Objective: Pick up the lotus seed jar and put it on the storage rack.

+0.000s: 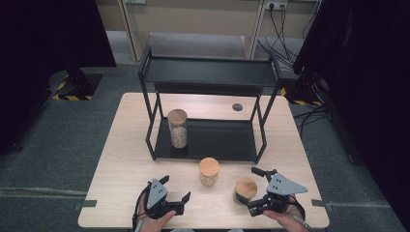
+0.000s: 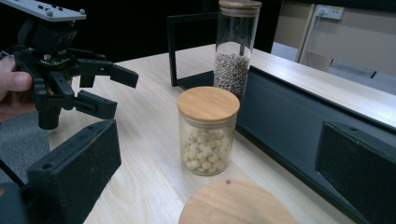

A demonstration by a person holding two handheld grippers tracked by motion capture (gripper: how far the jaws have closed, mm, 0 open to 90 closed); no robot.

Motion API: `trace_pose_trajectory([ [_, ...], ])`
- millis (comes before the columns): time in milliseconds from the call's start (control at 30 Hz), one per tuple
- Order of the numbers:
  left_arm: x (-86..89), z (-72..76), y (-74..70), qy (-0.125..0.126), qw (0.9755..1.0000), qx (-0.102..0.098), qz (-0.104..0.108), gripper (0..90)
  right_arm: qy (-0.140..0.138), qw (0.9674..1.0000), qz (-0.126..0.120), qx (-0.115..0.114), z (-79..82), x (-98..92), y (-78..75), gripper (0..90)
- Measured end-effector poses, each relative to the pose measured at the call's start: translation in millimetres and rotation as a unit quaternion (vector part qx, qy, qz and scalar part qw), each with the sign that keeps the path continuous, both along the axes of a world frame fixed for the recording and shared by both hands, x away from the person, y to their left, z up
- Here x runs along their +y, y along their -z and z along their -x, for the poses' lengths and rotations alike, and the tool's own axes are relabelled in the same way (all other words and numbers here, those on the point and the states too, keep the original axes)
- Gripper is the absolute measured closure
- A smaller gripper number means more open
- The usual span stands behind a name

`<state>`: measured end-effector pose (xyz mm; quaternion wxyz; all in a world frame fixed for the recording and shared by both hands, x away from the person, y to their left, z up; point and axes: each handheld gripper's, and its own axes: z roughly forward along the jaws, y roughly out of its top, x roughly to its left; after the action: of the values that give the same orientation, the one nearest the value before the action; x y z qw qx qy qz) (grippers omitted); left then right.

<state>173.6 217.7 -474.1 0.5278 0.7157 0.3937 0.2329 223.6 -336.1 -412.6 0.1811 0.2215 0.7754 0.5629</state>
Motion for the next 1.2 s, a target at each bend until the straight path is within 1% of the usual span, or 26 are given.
trace_pose_trajectory([
  [133, 0.1, -0.5, 0.3, 0.000, 1.0000, 0.001, 0.000, 4.4, -0.015, 0.9998, 0.014, -0.002, -13.3, 3.2, -6.8, 0.9],
  [233, -0.1, -0.8, 0.3, 0.000, 1.0000, 0.002, -0.001, 4.4, -0.018, 0.9997, 0.019, -0.003, -20.9, 5.0, -11.4, 0.9],
  [267, -0.2, -0.8, 0.4, 0.000, 1.0000, 0.003, -0.001, 4.4, -0.023, 0.9994, 0.025, -0.007, -26.3, 7.2, -14.8, 0.9],
  [367, -0.3, -0.5, 0.3, 0.000, 1.0000, 0.003, 0.000, 4.4, -0.027, 0.9992, 0.029, -0.010, -31.0, 9.5, -17.2, 0.9],
  [400, -0.5, -0.2, 0.3, 0.001, 1.0000, 0.002, 0.001, 4.4, -0.031, 0.9990, 0.031, -0.009, -37.8, 12.2, -19.9, 0.9],
  [467, -0.5, -0.1, 0.2, 0.001, 1.0000, 0.002, 0.001, 4.4, -0.033, 0.9989, 0.032, -0.007, -41.0, 13.5, -21.0, 0.9],
  [500, -0.4, -0.1, 0.2, 0.000, 1.0000, 0.002, 0.001, 4.4, -0.039, 0.9985, 0.037, -0.007, -46.5, 16.0, -23.5, 1.0],
  [800, 0.6, 0.2, -0.2, -0.001, 1.0000, 0.002, 0.003, 4.4, -0.063, 0.9962, 0.059, -0.011, -71.2, 29.6, -34.8, 2.8],
  [967, 0.5, -0.2, -0.3, 0.001, 1.0000, 0.002, 0.002, 4.4, -0.078, 0.9951, 0.061, -0.003, -86.8, 33.4, -37.6, 2.5],
  [1200, 0.3, -0.4, 0.0, 0.000, 1.0000, 0.003, 0.002, 4.4, -0.096, 0.9921, 0.081, 0.010, -107.2, 41.3, -37.6, 2.4],
])
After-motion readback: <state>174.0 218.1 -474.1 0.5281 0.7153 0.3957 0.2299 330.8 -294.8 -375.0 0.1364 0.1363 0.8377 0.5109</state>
